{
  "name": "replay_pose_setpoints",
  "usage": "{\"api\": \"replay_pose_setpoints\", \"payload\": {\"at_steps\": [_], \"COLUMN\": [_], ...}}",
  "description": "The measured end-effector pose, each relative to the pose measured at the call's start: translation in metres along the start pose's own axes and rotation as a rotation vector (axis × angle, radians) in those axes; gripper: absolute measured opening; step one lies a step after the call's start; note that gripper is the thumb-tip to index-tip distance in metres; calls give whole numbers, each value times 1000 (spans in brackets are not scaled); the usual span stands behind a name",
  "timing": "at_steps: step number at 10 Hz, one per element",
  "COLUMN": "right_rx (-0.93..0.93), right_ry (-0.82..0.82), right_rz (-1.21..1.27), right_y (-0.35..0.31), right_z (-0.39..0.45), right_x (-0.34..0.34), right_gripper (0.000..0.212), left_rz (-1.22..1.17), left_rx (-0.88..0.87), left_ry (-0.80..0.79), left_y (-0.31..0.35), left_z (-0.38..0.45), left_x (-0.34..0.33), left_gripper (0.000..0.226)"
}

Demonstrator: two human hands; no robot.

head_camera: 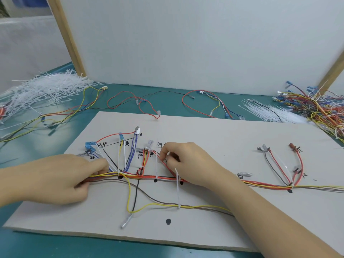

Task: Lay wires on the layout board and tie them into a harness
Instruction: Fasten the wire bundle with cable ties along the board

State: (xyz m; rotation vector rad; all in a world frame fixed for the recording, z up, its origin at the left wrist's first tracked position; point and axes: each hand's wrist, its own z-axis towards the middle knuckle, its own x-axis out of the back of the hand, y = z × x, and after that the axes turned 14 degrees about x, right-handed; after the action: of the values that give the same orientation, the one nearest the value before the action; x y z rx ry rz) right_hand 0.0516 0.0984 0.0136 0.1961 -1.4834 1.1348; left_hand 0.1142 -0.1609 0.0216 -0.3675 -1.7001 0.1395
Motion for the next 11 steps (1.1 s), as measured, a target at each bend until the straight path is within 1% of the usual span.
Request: {"api": "replay_pose_setpoints", "payload": {"at_steps": [1, 3, 4, 5, 6, 7, 8, 9, 10, 11], "right_rx": [8, 10, 11, 11, 13, 14, 20, 10, 22, 18], "right_ry": [2, 6, 7, 8, 11, 8, 4, -26, -65, -2], "right_rz": [-6, -4, 0, 3, 3, -16, -18, -16, -142, -149], "right_y": [0, 1, 0, 1, 1, 1, 0, -3, -5, -4], "right_z": [0, 1, 0, 0, 0, 1, 1, 0, -1, -1], "right_x": [0, -1, -1, -1, -1, -1, -1, 1, 0, -2], "right_gripper": [25, 24, 25, 25, 25, 25, 20, 29, 30, 21], "left_rz": [18, -233, -386, -533, -557, -407, -631, -499, -362, -438], "left_rx": [35, 22, 24, -25, -52, -28, -38, 42, 101, 146], "left_ry": [-83, -178, -321, -316, -400, -148, 195, 57, -43, -54], "left_y": [-1, -13, -24, -35, -38, -34, -8, 31, 57, 56], "left_z": [3, 7, 11, 17, 18, 23, 40, 65, 85, 94], "left_x": [7, 10, 13, 5, 16, 46, 63, 60, 45, 37], "left_gripper": [35, 29, 26, 28, 26, 45, 42, 31, 41, 40]}}
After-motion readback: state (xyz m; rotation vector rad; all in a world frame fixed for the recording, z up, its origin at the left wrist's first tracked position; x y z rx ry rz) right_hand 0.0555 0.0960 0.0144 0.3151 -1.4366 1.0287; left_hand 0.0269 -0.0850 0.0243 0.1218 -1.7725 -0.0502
